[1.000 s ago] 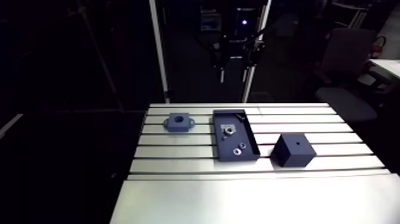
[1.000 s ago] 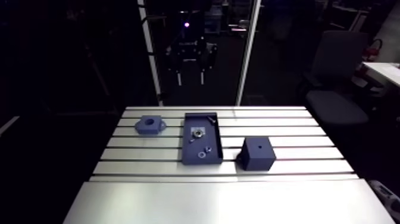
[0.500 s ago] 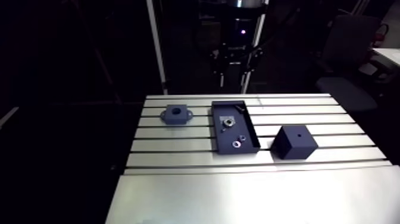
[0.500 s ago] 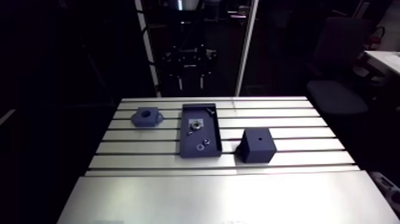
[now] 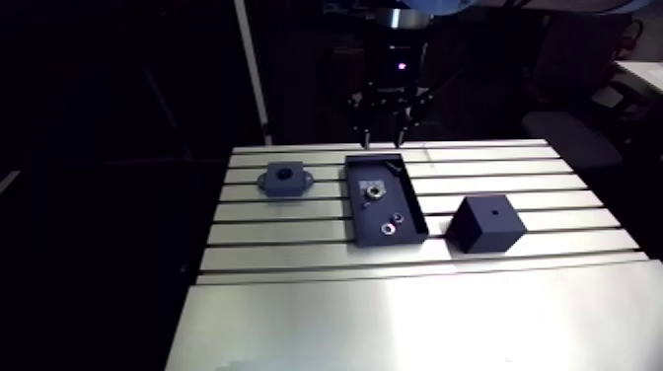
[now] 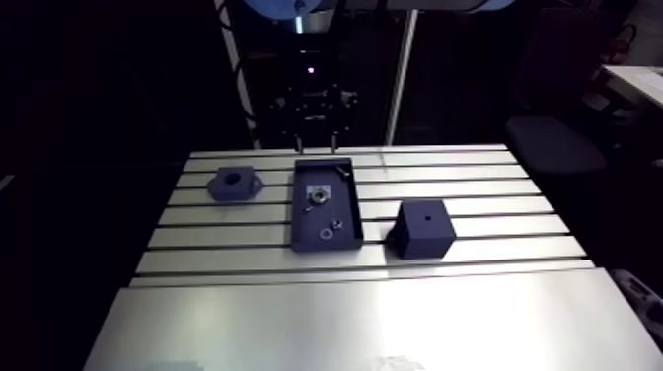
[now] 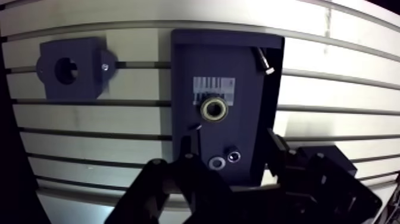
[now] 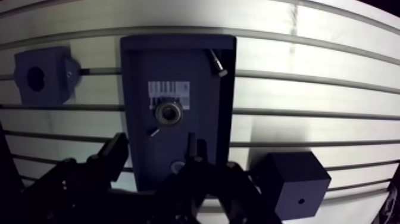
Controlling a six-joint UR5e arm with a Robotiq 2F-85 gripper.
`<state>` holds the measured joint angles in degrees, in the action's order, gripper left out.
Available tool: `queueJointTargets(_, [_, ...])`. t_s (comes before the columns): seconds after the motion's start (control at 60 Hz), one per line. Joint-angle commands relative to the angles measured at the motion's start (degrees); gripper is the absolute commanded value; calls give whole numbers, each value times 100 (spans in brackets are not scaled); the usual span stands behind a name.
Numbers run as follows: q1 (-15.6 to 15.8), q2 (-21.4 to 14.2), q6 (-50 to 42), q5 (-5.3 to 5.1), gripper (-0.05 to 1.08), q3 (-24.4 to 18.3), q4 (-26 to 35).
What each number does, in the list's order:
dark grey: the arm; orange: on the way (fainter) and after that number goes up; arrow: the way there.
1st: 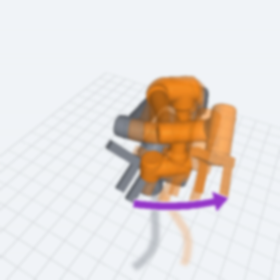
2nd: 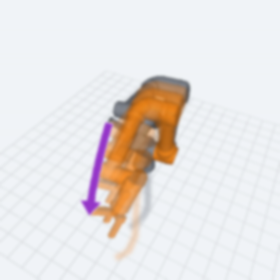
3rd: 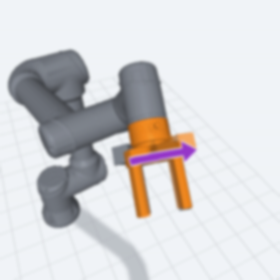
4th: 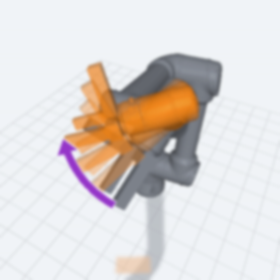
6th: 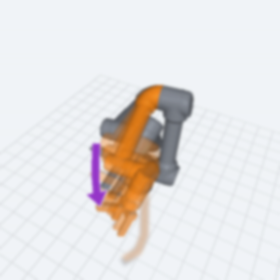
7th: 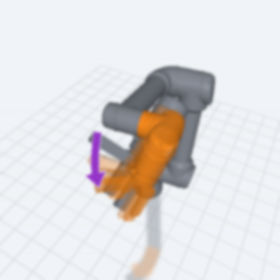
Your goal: Pick up the bearing and press it into the housing until flush.
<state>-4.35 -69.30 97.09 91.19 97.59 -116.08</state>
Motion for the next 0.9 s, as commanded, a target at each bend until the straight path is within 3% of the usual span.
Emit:
queueJointTargets(0.017, [-39, 153, 25, -1, 38, 122, -206])
queueJointTargets(0.333, [-49, 394, 25, -1, 38, 193, -359])
queueJointTargets(0.9, [-49, 484, 69, -1, 38, 492, -596])
